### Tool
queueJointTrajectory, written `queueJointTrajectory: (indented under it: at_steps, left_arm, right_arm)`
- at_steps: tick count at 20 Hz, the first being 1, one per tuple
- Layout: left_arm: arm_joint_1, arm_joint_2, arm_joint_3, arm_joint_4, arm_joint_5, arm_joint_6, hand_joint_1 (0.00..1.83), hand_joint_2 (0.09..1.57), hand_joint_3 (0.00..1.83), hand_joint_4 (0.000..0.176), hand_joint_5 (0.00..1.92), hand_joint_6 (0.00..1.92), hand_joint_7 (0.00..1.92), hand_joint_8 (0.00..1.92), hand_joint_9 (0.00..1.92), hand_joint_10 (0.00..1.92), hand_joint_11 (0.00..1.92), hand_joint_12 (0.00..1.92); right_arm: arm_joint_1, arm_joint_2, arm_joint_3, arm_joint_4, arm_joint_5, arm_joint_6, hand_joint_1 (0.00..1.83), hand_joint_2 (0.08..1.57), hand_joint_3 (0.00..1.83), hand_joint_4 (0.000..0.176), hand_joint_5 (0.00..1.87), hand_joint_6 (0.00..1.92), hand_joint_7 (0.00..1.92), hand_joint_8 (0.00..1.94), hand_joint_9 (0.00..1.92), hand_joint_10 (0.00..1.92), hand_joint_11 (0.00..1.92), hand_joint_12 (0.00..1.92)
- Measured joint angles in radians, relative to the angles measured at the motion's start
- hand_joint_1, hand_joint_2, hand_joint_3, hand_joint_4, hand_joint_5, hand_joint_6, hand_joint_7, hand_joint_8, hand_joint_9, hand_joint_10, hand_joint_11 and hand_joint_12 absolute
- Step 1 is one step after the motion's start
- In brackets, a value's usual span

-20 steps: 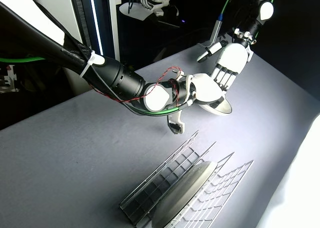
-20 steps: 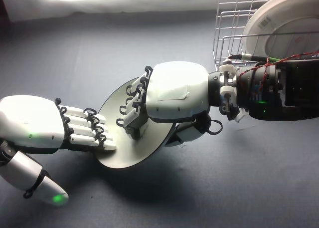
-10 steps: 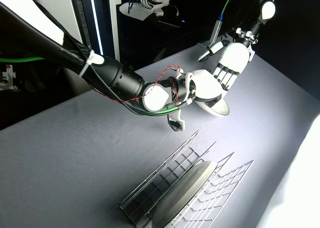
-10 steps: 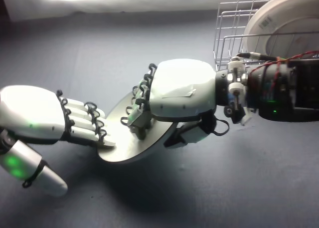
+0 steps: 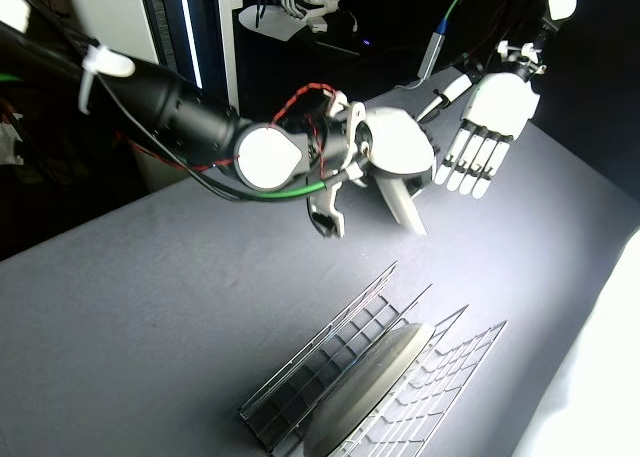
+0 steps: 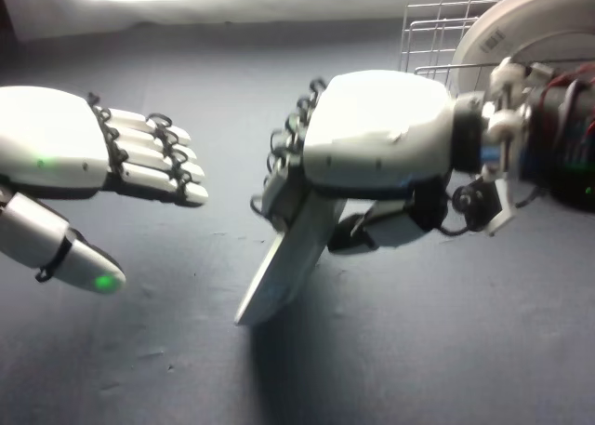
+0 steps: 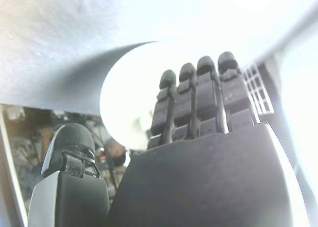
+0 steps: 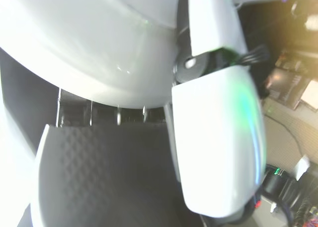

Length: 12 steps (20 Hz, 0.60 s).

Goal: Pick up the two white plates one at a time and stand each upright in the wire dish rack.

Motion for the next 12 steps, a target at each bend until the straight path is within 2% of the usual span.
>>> queueJointTrajectory:
  at_steps: [1,2,3,4,5,6,7,9,12]
  left_arm:
    - [-0.002,0.006,0.000,-0.005,-0.002,-0.005,0.00,1.16,0.00,0.000,0.14,0.00,0.11,0.00,0.06,0.00,0.02,0.06]
    - [-0.006,0.010,0.003,0.004,-0.006,-0.006,0.00,1.16,0.00,0.000,0.15,0.01,0.12,0.01,0.07,0.00,0.02,0.06]
    - [-0.009,0.018,0.002,0.005,-0.013,-0.007,0.00,1.16,0.00,0.000,0.15,0.01,0.12,0.00,0.07,0.00,0.02,0.06]
    - [-0.011,0.024,0.002,0.005,-0.019,-0.007,0.00,1.15,0.00,0.000,0.14,0.00,0.11,0.00,0.07,0.00,0.02,0.06]
    - [-0.013,0.028,0.002,0.004,-0.024,-0.006,0.00,1.15,0.00,0.000,0.14,0.00,0.11,0.00,0.07,0.00,0.02,0.06]
    - [-0.013,0.032,0.002,0.005,-0.028,-0.007,0.00,1.15,0.00,0.000,0.14,0.00,0.11,0.00,0.06,0.00,0.02,0.06]
    - [-0.018,0.036,0.002,0.008,-0.031,-0.007,0.00,1.15,0.00,0.000,0.14,0.00,0.11,0.00,0.06,0.00,0.02,0.06]
    - [-0.027,0.040,0.002,0.012,-0.036,-0.006,0.00,1.15,0.00,0.000,0.15,0.00,0.11,0.00,0.07,0.00,0.01,0.06]
    - [-0.027,0.047,-0.005,0.019,-0.048,-0.011,0.00,1.15,0.00,0.000,0.15,0.00,0.12,0.00,0.07,0.00,0.02,0.07]
  right_arm:
    - [0.013,0.021,-0.024,0.032,-0.008,0.002,1.38,1.09,0.00,0.000,0.99,1.02,1.08,0.75,0.94,1.06,0.82,0.97]
    - [0.024,0.041,-0.047,0.058,-0.015,0.006,1.27,1.08,0.00,0.000,1.01,0.98,1.09,0.76,0.98,0.58,0.82,0.97]
    - [0.040,0.067,-0.082,0.108,-0.028,0.008,1.36,1.07,0.01,0.000,1.03,0.94,1.14,0.69,0.96,0.92,0.85,0.97]
    - [0.051,0.083,-0.103,0.143,-0.034,0.008,1.38,1.07,0.00,0.000,1.03,0.94,1.13,0.71,0.95,1.01,0.85,1.00]
    - [0.059,0.101,-0.122,0.177,-0.035,0.011,1.26,1.08,0.00,0.000,1.02,0.97,1.10,0.76,0.98,0.58,0.83,1.00]
    - [0.066,0.121,-0.141,0.210,-0.036,0.010,1.35,1.09,0.01,0.000,1.00,0.99,1.09,0.77,0.92,0.98,0.84,1.01]
    - [0.070,0.138,-0.157,0.241,-0.043,0.011,1.37,1.09,0.00,0.000,0.99,1.00,1.09,0.77,0.93,1.06,0.85,1.02]
    - [0.082,0.169,-0.186,0.296,-0.059,0.013,1.38,1.09,0.00,0.000,0.97,1.03,1.08,0.76,0.92,1.09,0.86,1.02]
    - [0.108,0.222,-0.227,0.403,-0.080,0.015,1.38,1.08,0.00,0.000,1.00,0.97,1.11,0.72,0.95,1.06,0.86,1.02]
